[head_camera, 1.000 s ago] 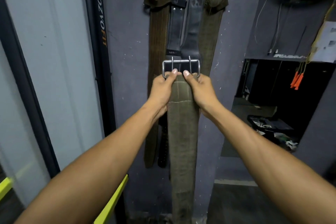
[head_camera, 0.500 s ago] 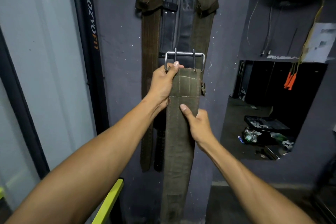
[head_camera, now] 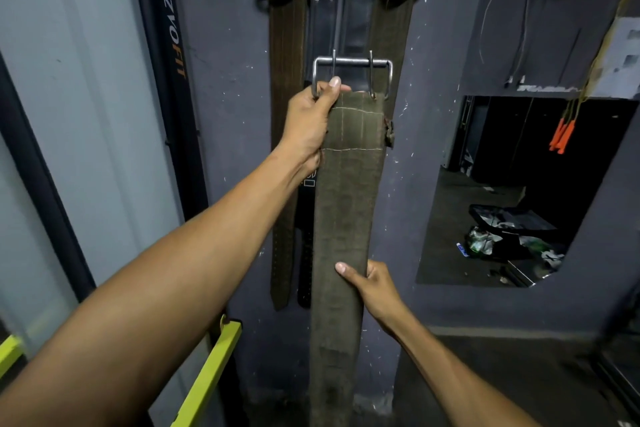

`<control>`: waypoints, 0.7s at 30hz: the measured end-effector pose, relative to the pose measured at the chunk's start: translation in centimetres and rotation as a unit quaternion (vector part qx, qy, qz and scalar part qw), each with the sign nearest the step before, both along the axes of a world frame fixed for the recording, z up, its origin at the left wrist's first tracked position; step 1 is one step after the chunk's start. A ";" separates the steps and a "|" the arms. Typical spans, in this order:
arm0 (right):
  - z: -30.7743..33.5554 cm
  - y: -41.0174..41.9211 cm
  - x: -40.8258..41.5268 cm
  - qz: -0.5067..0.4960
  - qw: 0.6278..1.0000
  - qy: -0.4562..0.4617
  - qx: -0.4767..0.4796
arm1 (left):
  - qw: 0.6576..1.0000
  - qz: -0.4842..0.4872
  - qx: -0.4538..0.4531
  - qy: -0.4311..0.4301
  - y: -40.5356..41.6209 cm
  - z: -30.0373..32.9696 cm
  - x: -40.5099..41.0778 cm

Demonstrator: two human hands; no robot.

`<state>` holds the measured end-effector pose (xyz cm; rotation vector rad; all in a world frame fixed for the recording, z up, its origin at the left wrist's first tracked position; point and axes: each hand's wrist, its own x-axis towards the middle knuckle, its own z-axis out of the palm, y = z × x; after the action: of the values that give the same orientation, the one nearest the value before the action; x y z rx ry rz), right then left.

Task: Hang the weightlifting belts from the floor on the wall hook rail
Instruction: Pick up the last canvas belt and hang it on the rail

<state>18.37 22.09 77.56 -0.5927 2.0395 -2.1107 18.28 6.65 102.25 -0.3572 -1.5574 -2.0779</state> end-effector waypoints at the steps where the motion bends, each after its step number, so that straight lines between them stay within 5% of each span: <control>1: -0.4 0.1 0.0 0.018 1.000 -0.013 -0.005 | 1.000 0.000 0.004 -0.005 -0.2 -0.4 -0.1; 6: -5.3 1.6 0.2 0.105 0.987 -0.090 0.088 | 0.999 0.022 0.023 -0.011 -1.7 -0.4 -0.2; 12: -9.0 1.4 0.0 0.037 0.985 -0.081 0.151 | 0.999 0.013 0.032 0.010 -1.8 1.3 0.1; 21: 0.7 -0.4 -1.5 0.079 0.995 -0.024 0.053 | 1.000 -0.003 0.020 -0.004 -2.4 -0.3 -0.5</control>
<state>16.88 21.71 78.28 -0.6566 1.9937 -1.8984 17.78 4.21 101.95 -0.3399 -1.5181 -2.1152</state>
